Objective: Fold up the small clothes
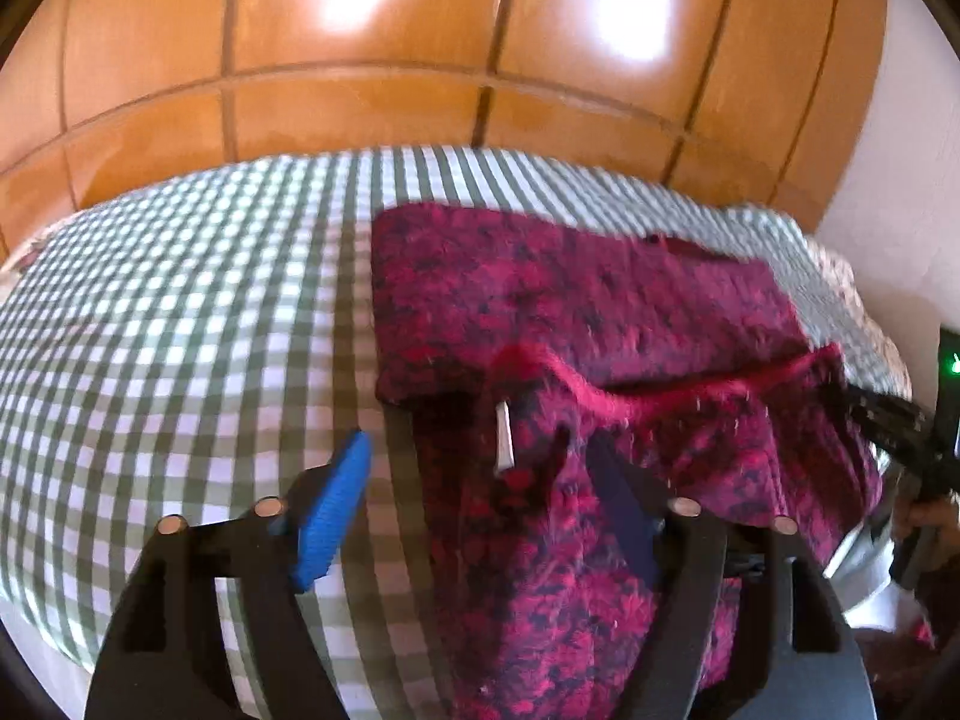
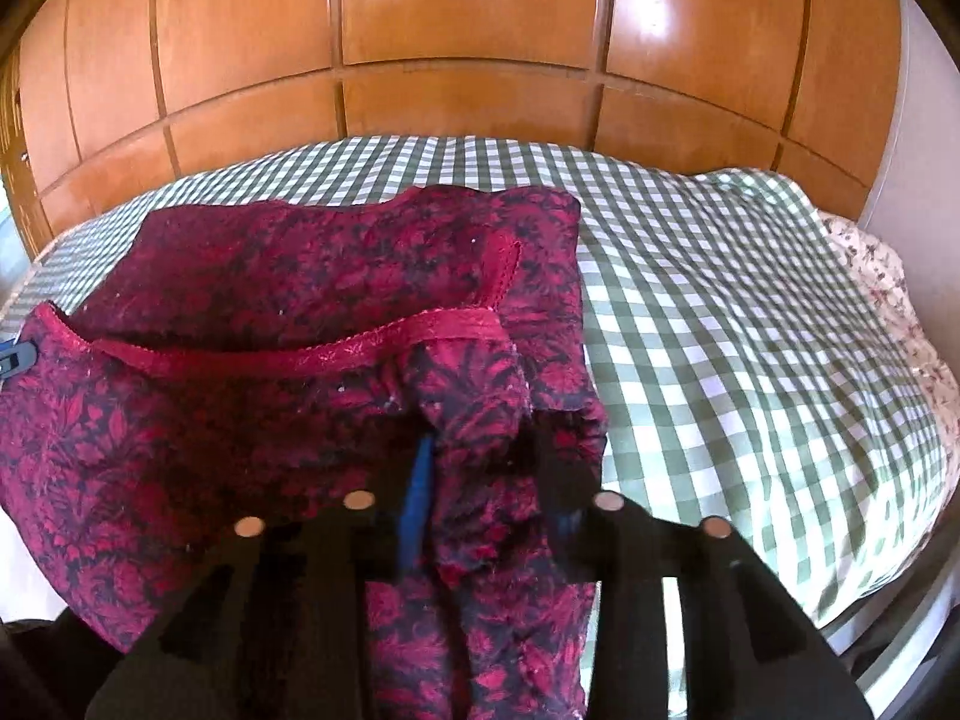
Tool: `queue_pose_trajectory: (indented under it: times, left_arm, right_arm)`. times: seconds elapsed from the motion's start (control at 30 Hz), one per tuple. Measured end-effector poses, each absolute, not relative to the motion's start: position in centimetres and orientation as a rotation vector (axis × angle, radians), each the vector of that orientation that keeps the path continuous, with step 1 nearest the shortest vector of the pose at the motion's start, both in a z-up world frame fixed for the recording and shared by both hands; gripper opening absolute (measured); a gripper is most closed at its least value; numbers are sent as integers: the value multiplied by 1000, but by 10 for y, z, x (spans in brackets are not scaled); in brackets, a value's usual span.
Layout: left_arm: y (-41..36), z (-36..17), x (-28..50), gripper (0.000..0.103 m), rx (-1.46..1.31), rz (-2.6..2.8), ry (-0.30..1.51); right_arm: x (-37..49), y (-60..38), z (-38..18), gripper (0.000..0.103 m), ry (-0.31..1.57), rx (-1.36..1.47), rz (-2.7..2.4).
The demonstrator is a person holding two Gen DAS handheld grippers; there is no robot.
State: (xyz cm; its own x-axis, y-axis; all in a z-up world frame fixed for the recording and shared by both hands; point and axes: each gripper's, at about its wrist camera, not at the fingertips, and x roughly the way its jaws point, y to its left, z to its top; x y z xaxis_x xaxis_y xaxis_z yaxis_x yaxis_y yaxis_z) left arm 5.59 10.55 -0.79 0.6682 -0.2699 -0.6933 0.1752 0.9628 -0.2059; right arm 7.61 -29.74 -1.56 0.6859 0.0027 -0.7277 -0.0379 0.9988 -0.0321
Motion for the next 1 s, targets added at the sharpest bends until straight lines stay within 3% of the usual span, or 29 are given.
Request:
queue_pose_trajectory:
  times: [0.03,0.1,0.13,0.17,0.23,0.3,0.63,1.0]
  left_arm:
    - [104,-7,55,73,-124,-272,803]
    - [98,-5,56,60,-104,-311,798]
    - [94,-5,57,42,-90,-335,802]
    - [89,-8,58,28,-72,-358,822]
    - [86,-10,57,16,-40,-344,815]
    - [91,-4,49,15,-57,-352,792]
    - [116,39,28,13,-119,-352,678]
    - [109,69,90,13,-27,-288,609]
  right_arm:
    - [77,-298,-16,38,814,-41,25]
    - [78,-297,-17,38,818,-46,27]
    - [79,-296,-18,36,822,-49,30]
    - [78,-295,-19,28,829,-52,36]
    - [75,-295,-17,22,830,-61,45]
    - [67,-295,-9,18,828,-66,63]
    - [49,-302,60,16,717,34,140]
    - [118,-299,79,16,665,15,119]
